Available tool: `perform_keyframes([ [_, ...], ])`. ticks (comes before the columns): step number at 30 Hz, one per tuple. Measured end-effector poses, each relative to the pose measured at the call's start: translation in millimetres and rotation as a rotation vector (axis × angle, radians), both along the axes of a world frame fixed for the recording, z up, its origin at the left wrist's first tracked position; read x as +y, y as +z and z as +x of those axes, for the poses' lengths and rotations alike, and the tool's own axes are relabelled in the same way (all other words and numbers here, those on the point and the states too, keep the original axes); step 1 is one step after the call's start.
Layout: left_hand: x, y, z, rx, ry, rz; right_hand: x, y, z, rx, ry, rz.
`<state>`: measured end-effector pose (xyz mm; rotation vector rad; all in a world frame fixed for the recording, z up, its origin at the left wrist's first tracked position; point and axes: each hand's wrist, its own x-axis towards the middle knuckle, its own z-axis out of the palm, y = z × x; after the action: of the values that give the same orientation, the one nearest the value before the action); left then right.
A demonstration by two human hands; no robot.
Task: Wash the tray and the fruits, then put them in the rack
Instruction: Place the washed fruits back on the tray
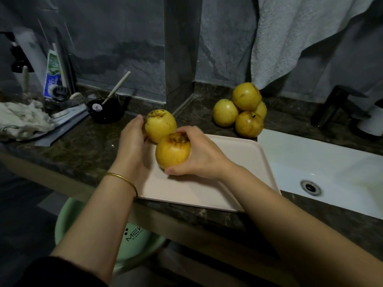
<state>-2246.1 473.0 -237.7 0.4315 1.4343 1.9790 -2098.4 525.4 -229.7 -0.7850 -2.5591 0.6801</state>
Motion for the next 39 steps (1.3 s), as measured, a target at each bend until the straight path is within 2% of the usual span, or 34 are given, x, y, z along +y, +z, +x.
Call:
perform_keyframes([
  [13,-8.2,1.2,-14.4,0.022,-0.137,-0.077,-24.2,-12.4,-28.6,-0.041,0.111,0.192],
  [23,-9.7,6.0,-15.7,0.301,0.003,-0.133,-20.2,-6.4,-23.1,-0.072,0.143,0.218],
  [26,-6.4,12.7,-12.8,0.381,0.054,-0.2,-15.5,-2.3,-18.2,0.02,0.095,0.185],
  [29,1.1,21.6,-13.8,0.454,0.089,-0.235,-2.9,-0.9,-11.0,0.24,-0.005,0.195],
  [31,6.9,28.1,-12.4,0.545,0.089,-0.302,7.7,-1.4,-5.7,0.32,-0.105,0.24],
  [33,11.7,33.5,-6.9,0.686,0.067,-0.376,19.3,-3.1,-0.3,0.234,-0.19,0.259],
  [36,17.9,39.1,7.7,1.015,0.003,-0.537,37.5,-2.8,10.0,0.028,-0.233,0.244],
  [39,26.7,37.0,15.1,1.362,-0.15,-0.731,58.3,8.5,18.3,0.04,-0.367,0.319],
])
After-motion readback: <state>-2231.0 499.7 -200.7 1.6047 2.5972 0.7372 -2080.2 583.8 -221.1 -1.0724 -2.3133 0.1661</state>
